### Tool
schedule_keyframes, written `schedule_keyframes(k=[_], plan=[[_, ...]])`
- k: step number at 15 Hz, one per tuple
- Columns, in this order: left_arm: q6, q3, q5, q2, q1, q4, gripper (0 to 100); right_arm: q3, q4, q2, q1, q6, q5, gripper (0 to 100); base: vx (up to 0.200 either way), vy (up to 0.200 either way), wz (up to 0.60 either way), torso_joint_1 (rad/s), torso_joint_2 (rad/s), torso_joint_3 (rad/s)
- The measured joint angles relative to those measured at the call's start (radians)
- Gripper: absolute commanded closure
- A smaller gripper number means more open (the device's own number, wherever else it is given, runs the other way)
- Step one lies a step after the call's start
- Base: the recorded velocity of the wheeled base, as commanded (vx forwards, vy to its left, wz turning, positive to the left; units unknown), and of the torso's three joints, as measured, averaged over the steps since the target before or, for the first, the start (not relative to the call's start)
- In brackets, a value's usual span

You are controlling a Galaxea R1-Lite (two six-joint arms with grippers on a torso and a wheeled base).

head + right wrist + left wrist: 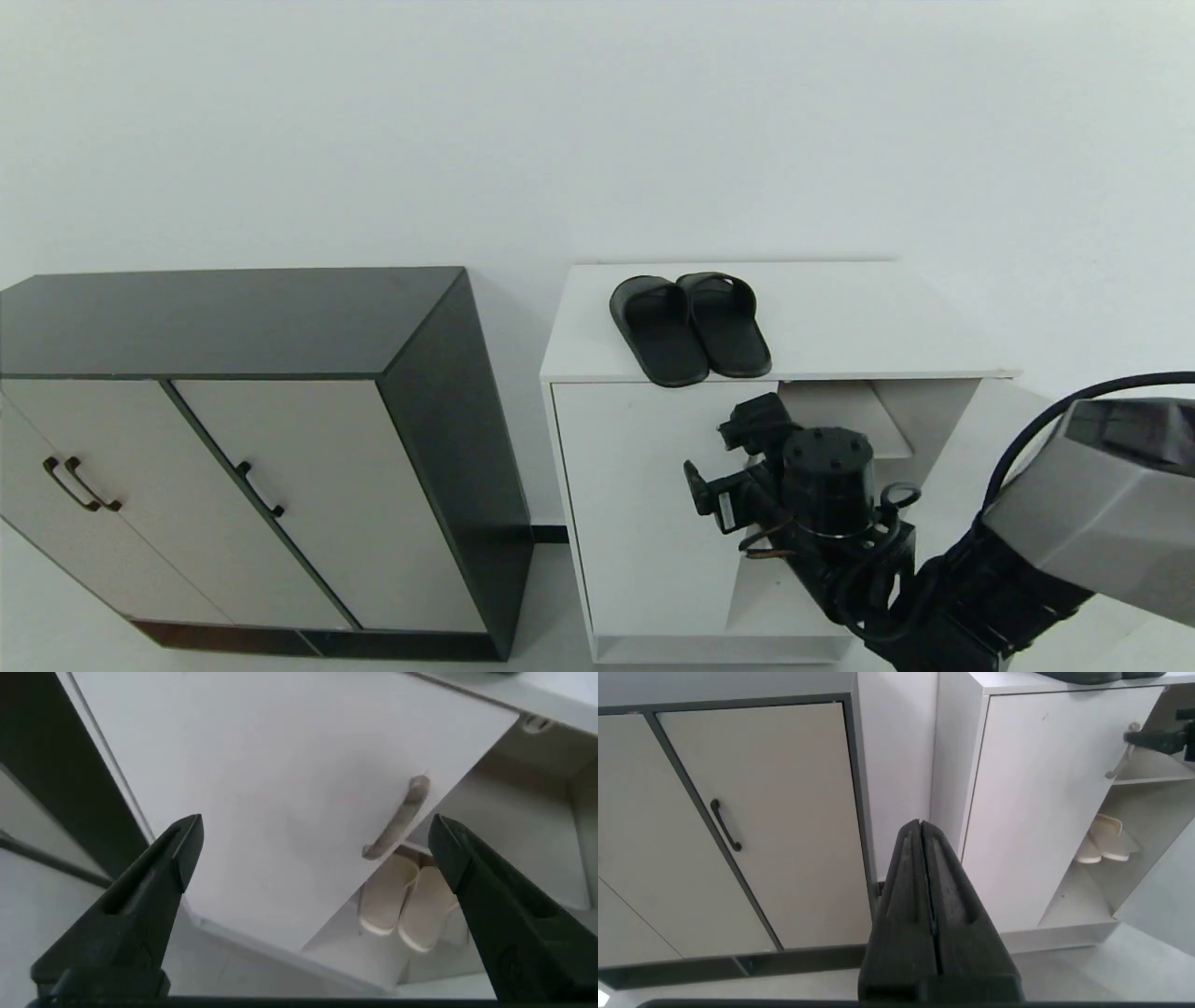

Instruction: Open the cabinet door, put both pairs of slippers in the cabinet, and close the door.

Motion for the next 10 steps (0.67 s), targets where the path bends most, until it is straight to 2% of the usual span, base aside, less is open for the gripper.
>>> schedule_keyframes(k=[3, 5, 8, 10], plan=[[-0.002, 0.0, 0.0, 0.0, 0.0, 0.0, 100, -0.123, 0.299, -0.129, 0.026, 0.116, -0.005, 0, 0.0, 0.0, 0.0, 0.0, 0.0, 0.0], [-0.002, 0.0, 0.0, 0.0, 0.0, 0.0, 100, -0.221, 0.436, -0.2, 0.044, 0.158, -0.069, 0, 0.0, 0.0, 0.0, 0.0, 0.0, 0.0], [0.0, 0.0, 0.0, 0.0, 0.0, 0.0, 100, -0.289, 0.473, -0.233, 0.034, 0.169, -0.102, 0, 0.0, 0.0, 0.0, 0.0, 0.0, 0.0], [0.0, 0.0, -0.001, 0.0, 0.0, 0.001, 100, -0.296, 0.47, -0.23, 0.026, 0.171, -0.102, 0, 0.2, 0.0, 0.0, 0.0, 0.0, 0.002]])
